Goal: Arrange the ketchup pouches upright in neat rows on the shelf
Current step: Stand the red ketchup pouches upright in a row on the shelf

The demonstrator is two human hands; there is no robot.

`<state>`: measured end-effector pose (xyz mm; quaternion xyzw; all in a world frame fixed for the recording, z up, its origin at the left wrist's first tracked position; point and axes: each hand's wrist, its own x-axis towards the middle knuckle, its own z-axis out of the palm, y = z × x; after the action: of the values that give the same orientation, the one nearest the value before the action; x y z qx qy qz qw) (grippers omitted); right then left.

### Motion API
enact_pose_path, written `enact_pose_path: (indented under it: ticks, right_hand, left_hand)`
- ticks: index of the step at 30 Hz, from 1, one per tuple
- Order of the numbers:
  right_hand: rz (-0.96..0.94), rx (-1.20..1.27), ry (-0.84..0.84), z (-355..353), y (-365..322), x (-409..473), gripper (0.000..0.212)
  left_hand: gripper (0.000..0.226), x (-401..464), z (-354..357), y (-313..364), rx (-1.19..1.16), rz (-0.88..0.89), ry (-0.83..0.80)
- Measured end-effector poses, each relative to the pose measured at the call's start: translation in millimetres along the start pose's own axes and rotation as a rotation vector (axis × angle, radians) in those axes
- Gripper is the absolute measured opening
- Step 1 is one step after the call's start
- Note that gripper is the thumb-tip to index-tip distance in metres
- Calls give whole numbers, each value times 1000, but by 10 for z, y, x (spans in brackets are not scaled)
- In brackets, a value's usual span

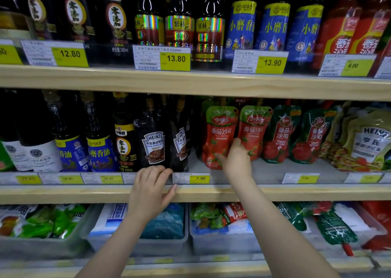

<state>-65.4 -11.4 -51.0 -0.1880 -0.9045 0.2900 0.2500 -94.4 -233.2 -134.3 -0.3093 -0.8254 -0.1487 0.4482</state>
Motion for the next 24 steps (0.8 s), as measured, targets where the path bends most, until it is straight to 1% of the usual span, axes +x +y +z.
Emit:
enact_pose_path:
  ticks: [5,10,12,14,15,16,19,20,24]
  right_hand:
    - [33,-32,-3,43,-42,77,52]
    - [31,-71,-13,56,-49,91,51]
    - [9,-59,-10,39,-16,56,57]
    - [-30,-44,31,16,61,-19,66]
    - [-60,-31,46,2,108,-60,65]
    - [-100,-24,36,-9,151,-93,61]
    - [-253,-74,-86,-12,222,-105,38]
    - [-277,-86,-112,-3,227,-81,35]
    - [-298,-58,-156,43,219,3,35]
  left_hand:
    - [39,4,10,3,16,6,1]
    - [39,3,0,5,9,6,7]
    - [45,6,-8,3,-10,7,6]
    - [46,11,-5,4,-29,6,12]
    - [46,9,-1,7,-32,3,14]
    - [45,5,3,12,-30,2,14]
    - [40,-1,7,11,-14,0,3]
    - [39,-2,3,9,-10,-3,-2]
    - [38,5,-13,12,-11,-16,-13]
